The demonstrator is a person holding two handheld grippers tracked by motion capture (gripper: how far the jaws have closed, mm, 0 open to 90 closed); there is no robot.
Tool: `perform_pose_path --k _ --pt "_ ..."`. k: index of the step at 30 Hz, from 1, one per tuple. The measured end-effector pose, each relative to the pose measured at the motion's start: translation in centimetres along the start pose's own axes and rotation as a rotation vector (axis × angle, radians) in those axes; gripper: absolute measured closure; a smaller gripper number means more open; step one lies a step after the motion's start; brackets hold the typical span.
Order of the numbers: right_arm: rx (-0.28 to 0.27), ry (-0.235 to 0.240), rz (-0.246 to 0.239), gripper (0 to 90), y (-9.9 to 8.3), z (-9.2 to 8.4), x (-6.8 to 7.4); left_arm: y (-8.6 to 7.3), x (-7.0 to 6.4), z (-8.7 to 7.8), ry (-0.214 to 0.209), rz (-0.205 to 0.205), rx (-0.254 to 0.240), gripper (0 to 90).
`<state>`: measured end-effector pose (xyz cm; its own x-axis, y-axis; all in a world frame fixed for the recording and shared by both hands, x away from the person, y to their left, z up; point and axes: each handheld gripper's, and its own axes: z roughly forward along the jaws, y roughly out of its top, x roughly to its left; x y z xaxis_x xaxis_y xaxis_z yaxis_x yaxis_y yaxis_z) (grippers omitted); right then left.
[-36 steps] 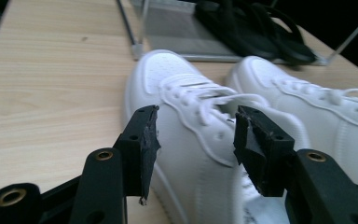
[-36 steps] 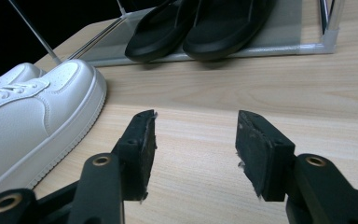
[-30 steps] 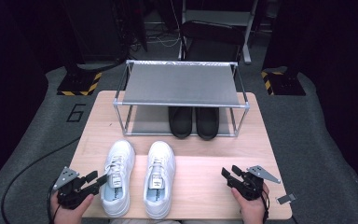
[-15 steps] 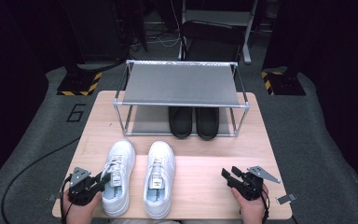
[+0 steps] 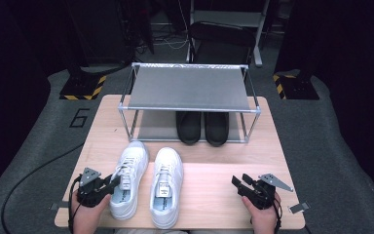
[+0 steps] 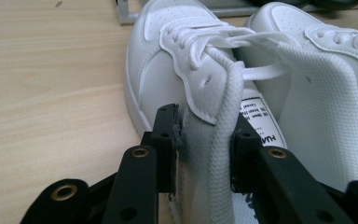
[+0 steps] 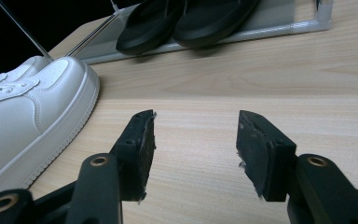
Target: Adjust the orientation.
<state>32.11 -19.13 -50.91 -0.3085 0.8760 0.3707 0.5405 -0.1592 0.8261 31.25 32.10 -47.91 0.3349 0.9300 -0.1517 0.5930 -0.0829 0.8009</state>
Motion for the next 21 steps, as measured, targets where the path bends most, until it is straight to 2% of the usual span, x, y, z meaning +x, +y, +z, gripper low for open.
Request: perform_pose_path --k 3,4,7,9,12,15,19,21 --pt "-0.004 0.007 -0.006 46.6 -0.01 0.05 -0.02 0.09 -0.05 0.02 0.007 -0.005 0.023 66.0" --pt "-0.006 0.008 -0.004 46.5 -0.01 0.05 -0.01 0.15 0.13 0.15 -0.002 -0.03 0.051 64.3" --pt "-0.005 0.016 0.013 46.5 -0.02 0.04 -0.14 -0.02 0.38 0.22 -0.018 -0.052 0.049 62.7" --pt "-0.002 0.012 0.021 46.5 -0.02 -0.02 -0.17 -0.07 0.33 0.28 -0.017 -0.046 0.05 63.1" --pt "-0.006 0.015 0.036 46.5 -0.06 -0.01 -0.43 0.11 0.06 0.34 -0.002 -0.007 0.082 65.0" --pt "-0.002 0.018 0.039 46.5 -0.11 0.04 -0.49 0.13 -0.08 0.32 0.008 0.005 0.102 66.6" --pt "-0.001 0.019 0.038 46.5 -0.14 0.1 -0.46 0.1 -0.03 0.34 0.006 -0.006 0.101 67.5" --pt "0.002 0.018 0.038 46.4 -0.17 0.1 -0.43 0.1 -0.05 0.35 0.01 0.001 0.103 69.2"
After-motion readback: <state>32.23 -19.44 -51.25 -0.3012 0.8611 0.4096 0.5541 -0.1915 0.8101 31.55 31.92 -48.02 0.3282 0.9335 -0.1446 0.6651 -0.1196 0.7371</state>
